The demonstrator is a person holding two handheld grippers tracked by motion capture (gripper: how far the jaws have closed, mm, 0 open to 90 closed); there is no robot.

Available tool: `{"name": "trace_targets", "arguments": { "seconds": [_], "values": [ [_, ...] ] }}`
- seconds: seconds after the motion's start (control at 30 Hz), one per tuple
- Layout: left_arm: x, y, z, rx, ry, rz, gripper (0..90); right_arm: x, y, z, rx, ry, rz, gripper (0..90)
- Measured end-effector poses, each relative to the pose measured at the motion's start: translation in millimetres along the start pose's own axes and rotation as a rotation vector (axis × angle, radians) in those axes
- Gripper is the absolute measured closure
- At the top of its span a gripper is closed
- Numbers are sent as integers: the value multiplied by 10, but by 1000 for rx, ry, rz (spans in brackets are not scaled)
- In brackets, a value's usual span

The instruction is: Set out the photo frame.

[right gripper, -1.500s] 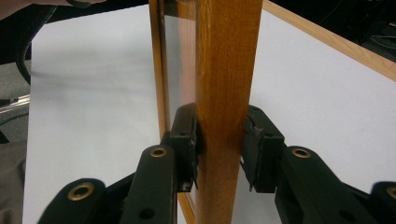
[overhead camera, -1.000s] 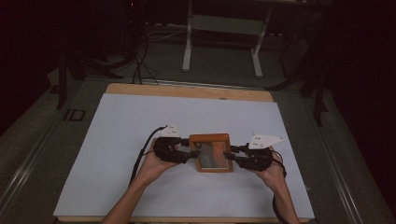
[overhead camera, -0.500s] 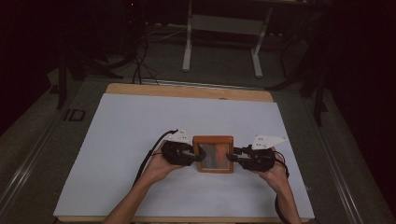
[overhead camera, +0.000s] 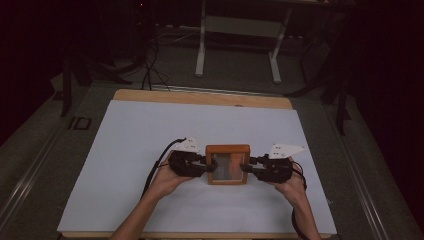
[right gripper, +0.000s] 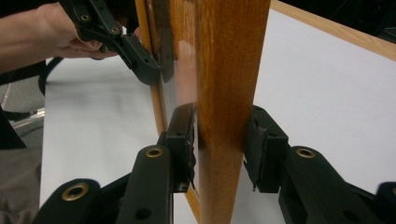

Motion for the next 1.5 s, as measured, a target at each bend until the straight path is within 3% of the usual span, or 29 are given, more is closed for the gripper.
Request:
{"name": "trace_targets", "arguments": {
  "seconds": [0.5, 1.0, 1.27, 1.5],
  "values": [
    [251, -113, -135, 66, 11, 44, 633, -239, -96, 194, -27, 7, 1, 646],
    [451, -211, -298, 185, 51, 56, 615, -485, -177, 303, -112, 42, 52, 641],
    [449, -270, -386, 255, 65, 40, 608, -613, -190, 315, -153, 38, 64, 636],
    [382, -307, -412, 288, 65, 31, 608, -658, -146, 269, -192, 35, 77, 632]
  ]
}}
Point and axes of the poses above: each handheld gripper's, and its own axes: x roughly backward along the jaws, z roughly out of its top, y roughly to its right, the point moved 8 cm from there along -x, roughly forward along the jaws, and after that the axes turned 14 degrees about -y, right-handed, at the moved point
